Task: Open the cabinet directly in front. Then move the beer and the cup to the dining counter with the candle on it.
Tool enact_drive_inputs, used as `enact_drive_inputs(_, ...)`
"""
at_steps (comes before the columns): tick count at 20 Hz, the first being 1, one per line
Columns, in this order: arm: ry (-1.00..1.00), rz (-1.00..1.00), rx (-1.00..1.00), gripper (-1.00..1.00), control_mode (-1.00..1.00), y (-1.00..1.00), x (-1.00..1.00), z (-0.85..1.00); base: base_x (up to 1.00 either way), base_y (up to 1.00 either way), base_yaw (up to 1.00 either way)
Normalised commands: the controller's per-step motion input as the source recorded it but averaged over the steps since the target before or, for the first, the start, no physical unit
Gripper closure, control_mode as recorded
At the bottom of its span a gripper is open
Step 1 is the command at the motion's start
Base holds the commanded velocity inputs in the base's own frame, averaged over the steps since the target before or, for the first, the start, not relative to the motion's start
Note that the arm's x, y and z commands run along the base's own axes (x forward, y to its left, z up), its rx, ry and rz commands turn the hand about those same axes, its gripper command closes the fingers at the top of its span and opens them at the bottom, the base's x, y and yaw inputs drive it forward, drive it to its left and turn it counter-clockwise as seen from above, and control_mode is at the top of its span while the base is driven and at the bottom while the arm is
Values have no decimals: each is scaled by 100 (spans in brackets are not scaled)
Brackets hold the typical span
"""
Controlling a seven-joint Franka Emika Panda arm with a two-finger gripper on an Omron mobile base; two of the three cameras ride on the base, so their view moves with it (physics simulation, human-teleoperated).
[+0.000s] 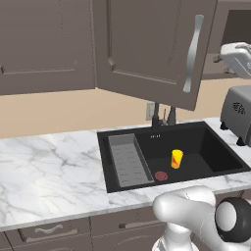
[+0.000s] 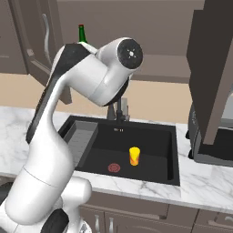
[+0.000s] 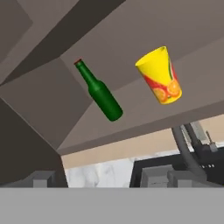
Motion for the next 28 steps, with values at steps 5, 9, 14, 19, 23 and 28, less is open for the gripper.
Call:
enact_drive_inputs(5, 5, 14, 5, -100, -100, 2, 34, -2, 0, 0, 0)
enact_drive_inputs(9, 4, 15, 4, -100, -100, 16, 26, -7, 0, 0, 0)
enact_drive_inputs(14, 2, 11, 1, -100, -100, 34, 19, -12, 0, 0, 0)
enact_drive_inputs(19, 1, 9, 0, -100, -100, 47, 5, -12, 0, 0, 0)
enact_drive_inputs(23, 0, 11, 0, -100, -100, 60, -2, -10, 0, 0, 0)
enact_drive_inputs(28, 0, 14, 0, -100, -100, 63, -42, -14, 0, 0, 0)
